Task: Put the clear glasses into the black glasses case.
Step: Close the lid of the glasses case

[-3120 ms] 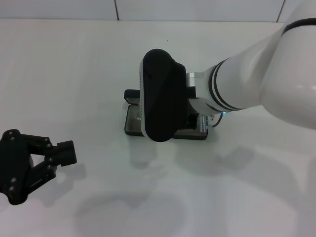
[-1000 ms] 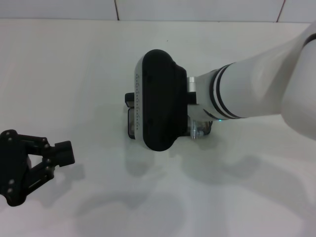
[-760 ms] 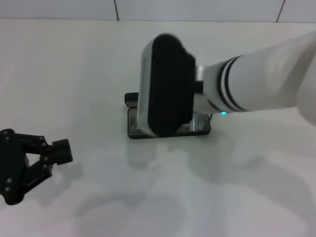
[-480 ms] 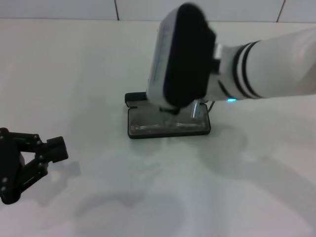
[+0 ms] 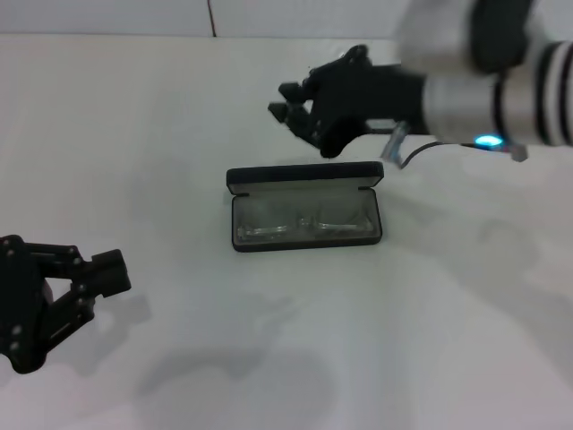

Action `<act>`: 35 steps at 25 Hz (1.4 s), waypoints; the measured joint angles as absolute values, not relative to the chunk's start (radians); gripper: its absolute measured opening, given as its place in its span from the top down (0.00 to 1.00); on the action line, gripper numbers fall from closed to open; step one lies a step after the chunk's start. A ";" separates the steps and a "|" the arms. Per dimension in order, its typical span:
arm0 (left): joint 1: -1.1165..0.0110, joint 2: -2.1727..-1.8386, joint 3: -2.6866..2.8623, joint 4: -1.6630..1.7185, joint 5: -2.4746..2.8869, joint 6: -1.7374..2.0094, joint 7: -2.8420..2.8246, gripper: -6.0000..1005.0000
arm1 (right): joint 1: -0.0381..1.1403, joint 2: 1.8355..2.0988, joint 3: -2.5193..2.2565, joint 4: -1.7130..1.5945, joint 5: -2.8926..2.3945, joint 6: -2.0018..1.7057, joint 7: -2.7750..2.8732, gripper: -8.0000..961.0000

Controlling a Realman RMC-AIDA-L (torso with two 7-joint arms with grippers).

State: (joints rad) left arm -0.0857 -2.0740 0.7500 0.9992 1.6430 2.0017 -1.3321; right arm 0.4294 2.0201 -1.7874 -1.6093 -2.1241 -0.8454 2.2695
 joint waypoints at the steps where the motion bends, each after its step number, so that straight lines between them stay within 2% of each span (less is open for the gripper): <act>1: -0.087 -2.074 0.750 0.995 1.643 2.002 -1.327 0.89 | 0.416 2.020 -1.751 -1.588 -2.029 -0.863 2.207 0.80; 9: -0.097 -2.081 0.749 0.992 1.634 1.999 -1.302 0.89 | 0.399 2.019 -1.435 -1.268 -1.447 -1.248 1.776 0.79; 18: -0.180 -2.090 0.748 0.908 1.507 1.993 -1.251 0.89 | 0.389 2.015 -1.059 -0.784 -1.395 -1.648 1.456 0.79; 19: -0.240 -2.090 0.751 0.871 1.492 1.982 -1.240 0.89 | 0.389 2.013 -1.040 -0.761 -1.397 -1.669 1.437 0.79; 24: -0.347 -2.089 0.785 0.820 1.502 1.892 -1.238 0.89 | 0.369 1.994 -0.988 -0.679 -1.483 -1.759 1.314 0.79; 31: -0.481 -2.089 0.855 0.716 1.553 1.682 -1.229 0.89 | 0.327 2.008 -0.994 -0.673 -1.576 -1.767 1.265 0.79; 35: -0.594 -2.092 0.908 0.593 1.526 1.498 -1.180 0.89 | 0.305 2.010 -0.999 -0.672 -1.581 -1.779 1.234 0.77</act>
State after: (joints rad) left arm -0.5941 -2.0920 0.9076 0.5932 1.5262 1.4976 -1.1797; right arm 0.3052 2.0100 -0.9990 -0.6721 -1.5811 -1.7792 1.2335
